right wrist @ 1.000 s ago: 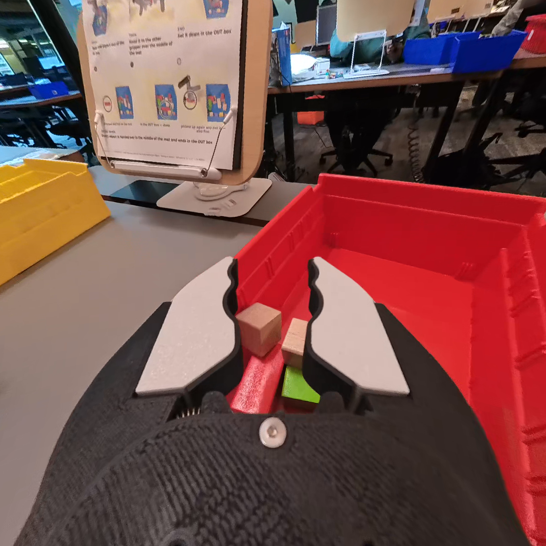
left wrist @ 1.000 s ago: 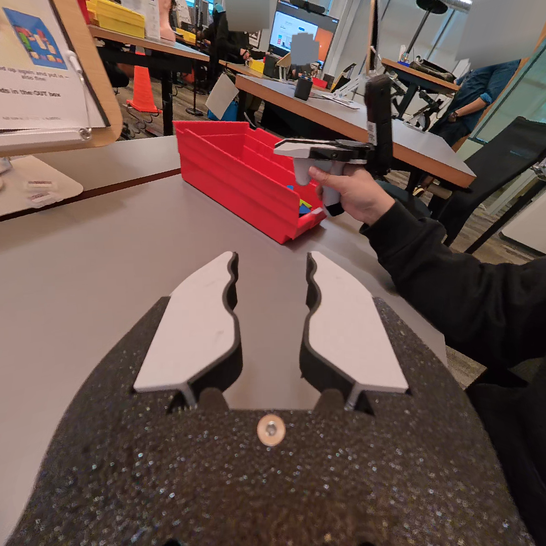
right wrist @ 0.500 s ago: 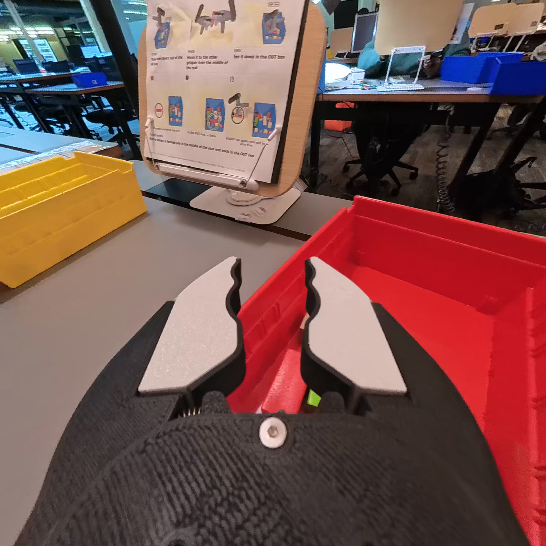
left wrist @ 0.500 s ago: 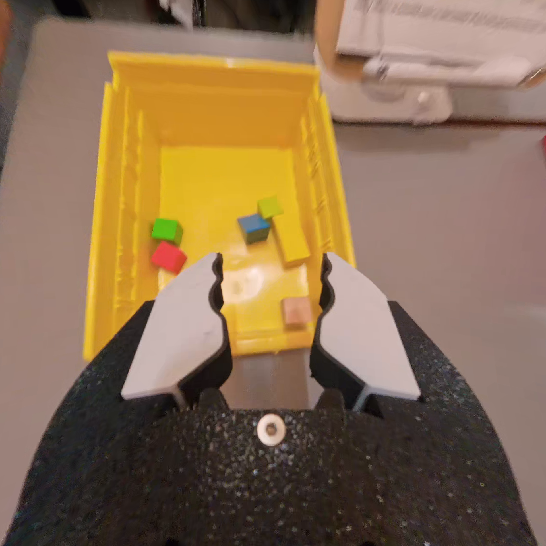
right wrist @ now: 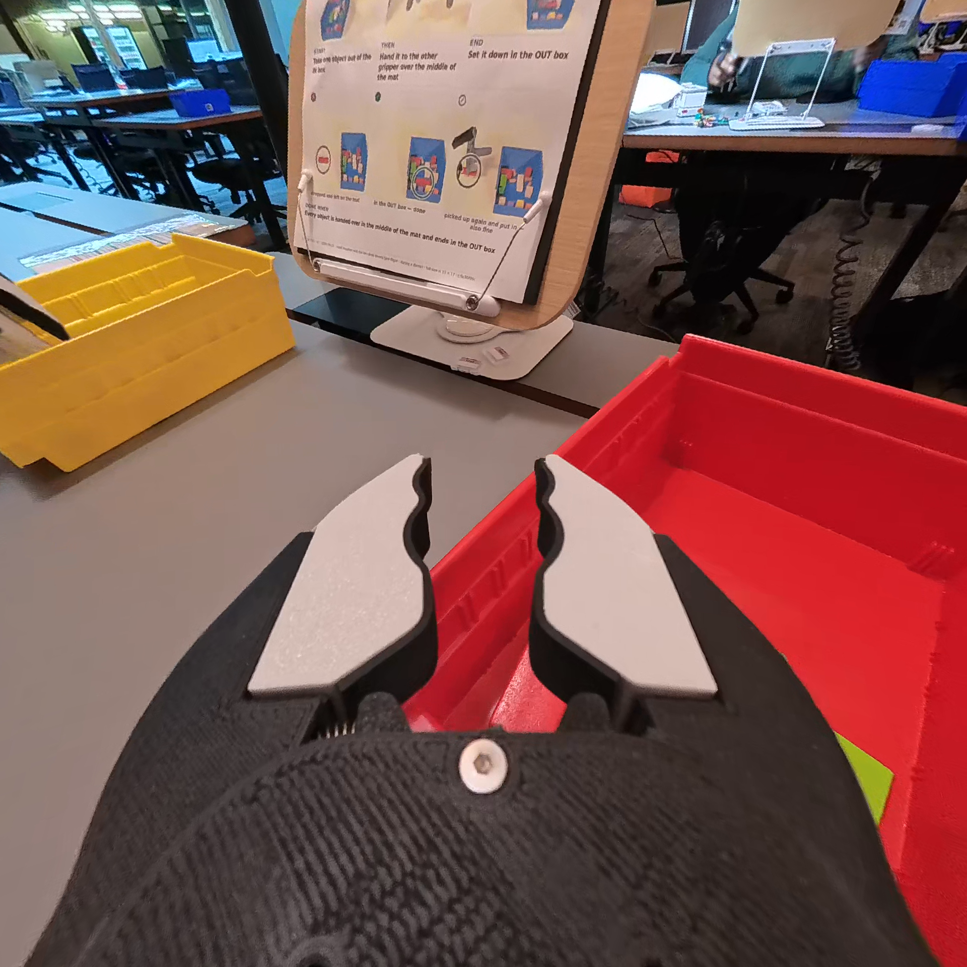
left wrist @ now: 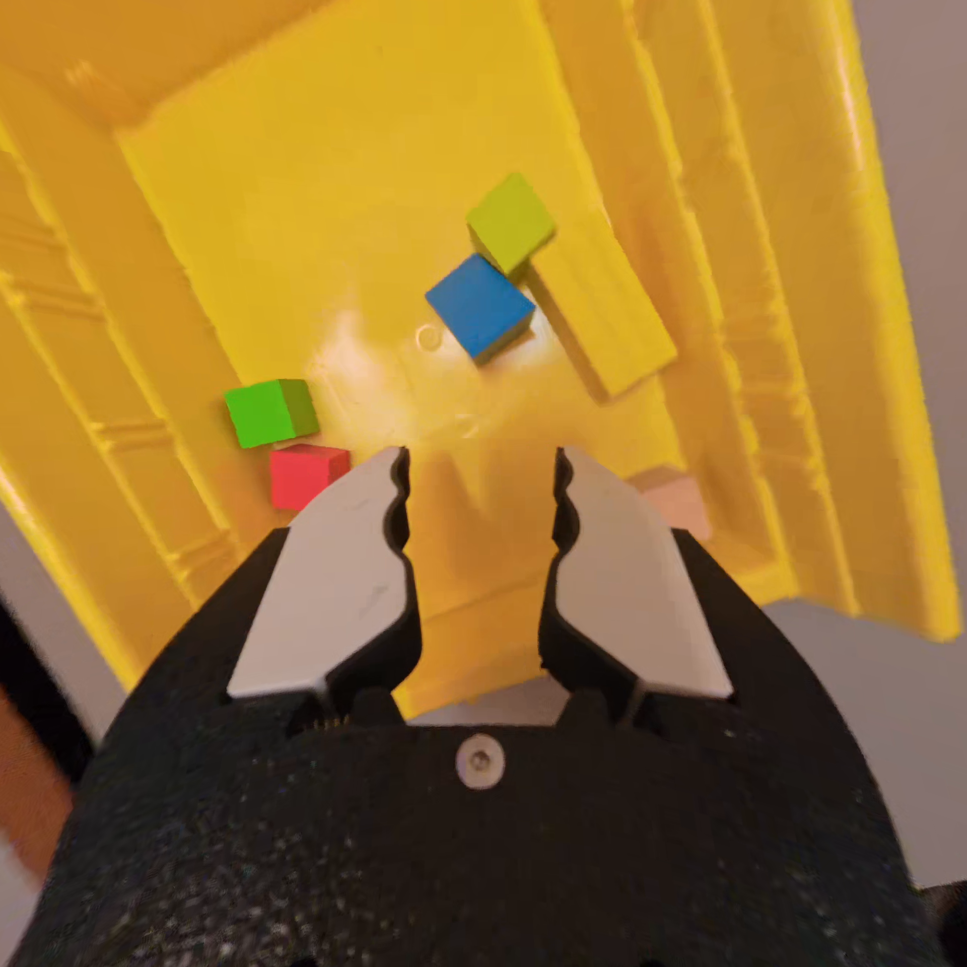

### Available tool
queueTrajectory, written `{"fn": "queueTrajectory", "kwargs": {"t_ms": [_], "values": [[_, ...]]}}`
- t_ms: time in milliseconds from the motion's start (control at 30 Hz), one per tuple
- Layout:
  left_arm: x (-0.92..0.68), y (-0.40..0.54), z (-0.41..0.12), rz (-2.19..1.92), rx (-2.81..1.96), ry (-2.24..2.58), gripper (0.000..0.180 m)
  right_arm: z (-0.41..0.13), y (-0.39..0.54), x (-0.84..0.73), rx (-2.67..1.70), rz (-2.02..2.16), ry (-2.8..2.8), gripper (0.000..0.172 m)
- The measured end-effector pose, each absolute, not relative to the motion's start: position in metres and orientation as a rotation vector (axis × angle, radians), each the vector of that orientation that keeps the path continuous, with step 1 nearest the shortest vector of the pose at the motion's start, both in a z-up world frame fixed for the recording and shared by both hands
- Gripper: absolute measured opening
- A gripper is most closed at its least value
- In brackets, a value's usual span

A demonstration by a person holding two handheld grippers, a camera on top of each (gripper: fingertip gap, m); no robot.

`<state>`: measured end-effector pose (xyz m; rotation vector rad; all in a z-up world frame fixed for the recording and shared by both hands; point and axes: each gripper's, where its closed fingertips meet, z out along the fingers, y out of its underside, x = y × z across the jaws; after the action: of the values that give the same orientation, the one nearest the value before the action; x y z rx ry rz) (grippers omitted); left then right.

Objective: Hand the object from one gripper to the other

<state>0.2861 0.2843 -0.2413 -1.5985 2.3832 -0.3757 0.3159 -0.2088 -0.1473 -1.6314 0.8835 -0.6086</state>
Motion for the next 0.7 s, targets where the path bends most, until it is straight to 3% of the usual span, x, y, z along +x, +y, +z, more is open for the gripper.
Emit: {"fn": "queueTrajectory", "kwargs": {"t_ms": [33,333,700], "values": [[0.29,0.281,-0.242,-0.434,-1.719,2.316,0.049,-0.148,-0.209,0.316,-1.635,-0.613,0.885,0.038],[0.315,0.263,-0.255,-0.622,-2.305,2.015,0.051,-0.156,-0.207,0.319,-1.657,-0.602,0.893,0.038],[0.327,0.264,-0.276,-0.534,-2.379,1.959,0.041,-0.162,-0.202,0.319,-1.655,-0.56,0.89,0.038]]}}
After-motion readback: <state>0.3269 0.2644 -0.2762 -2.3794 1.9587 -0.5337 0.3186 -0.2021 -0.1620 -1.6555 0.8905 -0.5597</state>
